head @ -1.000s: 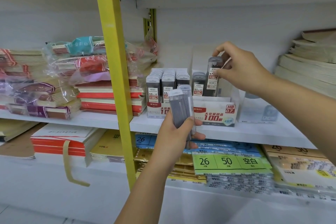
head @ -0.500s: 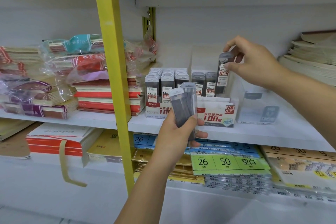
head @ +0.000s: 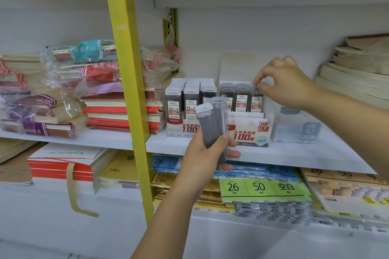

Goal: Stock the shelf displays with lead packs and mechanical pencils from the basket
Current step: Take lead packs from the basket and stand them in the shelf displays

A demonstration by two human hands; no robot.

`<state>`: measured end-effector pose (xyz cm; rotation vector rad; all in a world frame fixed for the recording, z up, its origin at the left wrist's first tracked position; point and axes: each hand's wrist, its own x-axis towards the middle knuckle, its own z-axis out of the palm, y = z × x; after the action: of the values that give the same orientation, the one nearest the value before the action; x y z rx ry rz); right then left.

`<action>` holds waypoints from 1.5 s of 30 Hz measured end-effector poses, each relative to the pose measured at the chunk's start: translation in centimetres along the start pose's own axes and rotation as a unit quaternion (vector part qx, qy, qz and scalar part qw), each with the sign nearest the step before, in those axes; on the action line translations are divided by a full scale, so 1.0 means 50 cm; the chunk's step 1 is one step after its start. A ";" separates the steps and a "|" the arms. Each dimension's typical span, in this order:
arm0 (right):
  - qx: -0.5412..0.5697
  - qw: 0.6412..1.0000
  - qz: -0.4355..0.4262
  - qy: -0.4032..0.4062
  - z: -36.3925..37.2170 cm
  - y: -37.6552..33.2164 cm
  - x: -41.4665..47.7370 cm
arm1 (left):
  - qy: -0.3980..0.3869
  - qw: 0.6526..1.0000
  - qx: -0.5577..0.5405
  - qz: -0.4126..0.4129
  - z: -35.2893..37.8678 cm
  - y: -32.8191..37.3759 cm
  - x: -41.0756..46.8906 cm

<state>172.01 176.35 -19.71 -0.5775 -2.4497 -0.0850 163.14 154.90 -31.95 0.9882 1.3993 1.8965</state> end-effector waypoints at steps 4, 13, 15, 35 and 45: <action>-0.033 0.998 0.006 0.055 -0.006 -0.020 -0.016 | -0.005 1.000 -0.008 -0.001 -0.002 0.002 -0.002; 0.337 0.939 -0.008 -0.066 -0.008 -0.136 -0.120 | -0.055 0.998 -0.010 0.000 -0.001 0.011 -0.012; 0.402 0.912 0.033 -0.074 -0.009 -0.131 -0.120 | -0.065 0.998 -0.015 -0.001 -0.003 0.011 -0.014; 0.481 0.869 0.036 -0.110 -0.034 -0.099 -0.121 | -0.093 0.995 -0.020 0.007 -0.015 0.005 -0.013; 0.503 0.855 0.102 -0.072 -0.024 -0.098 -0.131 | -0.041 0.998 -0.019 0.047 -0.006 -0.005 0.003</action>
<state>175.28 169.19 -22.21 -0.3407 -2.1363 1.2823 162.80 154.93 -32.23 1.1194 1.2863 1.9202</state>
